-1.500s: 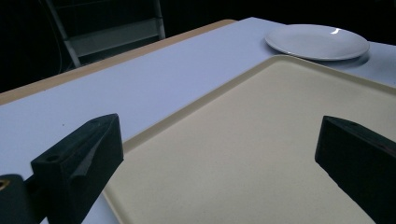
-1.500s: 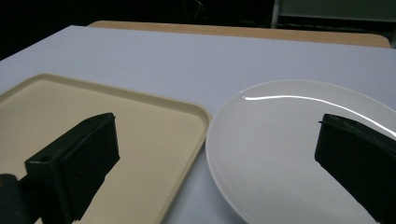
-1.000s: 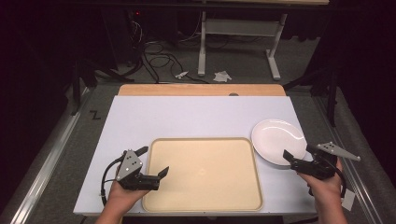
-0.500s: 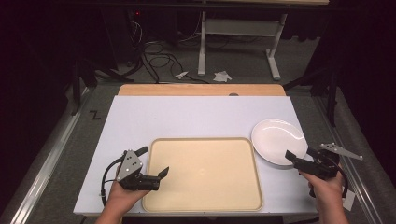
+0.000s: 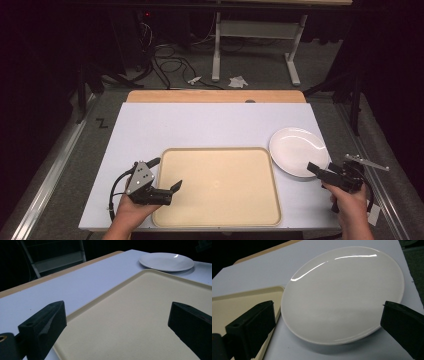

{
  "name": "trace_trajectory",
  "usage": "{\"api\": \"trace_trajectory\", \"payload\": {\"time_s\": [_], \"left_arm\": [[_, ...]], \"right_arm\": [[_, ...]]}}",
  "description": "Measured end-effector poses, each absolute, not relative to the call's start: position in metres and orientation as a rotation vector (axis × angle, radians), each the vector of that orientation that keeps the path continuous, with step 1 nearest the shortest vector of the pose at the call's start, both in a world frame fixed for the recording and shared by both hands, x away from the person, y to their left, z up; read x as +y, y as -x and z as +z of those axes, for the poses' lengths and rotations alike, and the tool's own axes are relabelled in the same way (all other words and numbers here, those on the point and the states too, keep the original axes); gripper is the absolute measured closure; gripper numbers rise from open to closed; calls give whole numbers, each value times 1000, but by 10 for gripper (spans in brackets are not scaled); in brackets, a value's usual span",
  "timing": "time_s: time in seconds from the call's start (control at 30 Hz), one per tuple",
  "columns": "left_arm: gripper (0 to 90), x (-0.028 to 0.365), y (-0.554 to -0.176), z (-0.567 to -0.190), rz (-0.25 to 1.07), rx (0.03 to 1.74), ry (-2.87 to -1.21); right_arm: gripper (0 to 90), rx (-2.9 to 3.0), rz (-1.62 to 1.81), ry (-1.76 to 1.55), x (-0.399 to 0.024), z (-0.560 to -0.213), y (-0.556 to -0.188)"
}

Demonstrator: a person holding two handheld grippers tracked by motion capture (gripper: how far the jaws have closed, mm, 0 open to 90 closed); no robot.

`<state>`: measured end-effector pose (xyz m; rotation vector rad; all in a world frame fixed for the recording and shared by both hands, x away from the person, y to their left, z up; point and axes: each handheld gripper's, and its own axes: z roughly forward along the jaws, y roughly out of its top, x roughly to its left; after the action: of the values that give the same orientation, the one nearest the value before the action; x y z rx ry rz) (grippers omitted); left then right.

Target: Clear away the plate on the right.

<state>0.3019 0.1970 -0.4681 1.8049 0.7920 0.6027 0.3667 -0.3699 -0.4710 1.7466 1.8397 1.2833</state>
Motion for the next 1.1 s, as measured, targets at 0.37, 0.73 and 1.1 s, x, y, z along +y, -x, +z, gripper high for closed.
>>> {"api": "trace_trajectory", "payload": {"time_s": [0.37,0.73,1.1], "left_arm": [[24,196,-302,-468,586,784,-1815],[24,196,-302,-468,579,778,-1819],[24,195,-302,-469,574,768,-1825]], "right_arm": [[6,1815,1353,-1917,-375,-480,-369],[6,1763,1451,-2049,-380,-485,-369],[33,1629,1549,-2262,-387,-494,-368]]}}
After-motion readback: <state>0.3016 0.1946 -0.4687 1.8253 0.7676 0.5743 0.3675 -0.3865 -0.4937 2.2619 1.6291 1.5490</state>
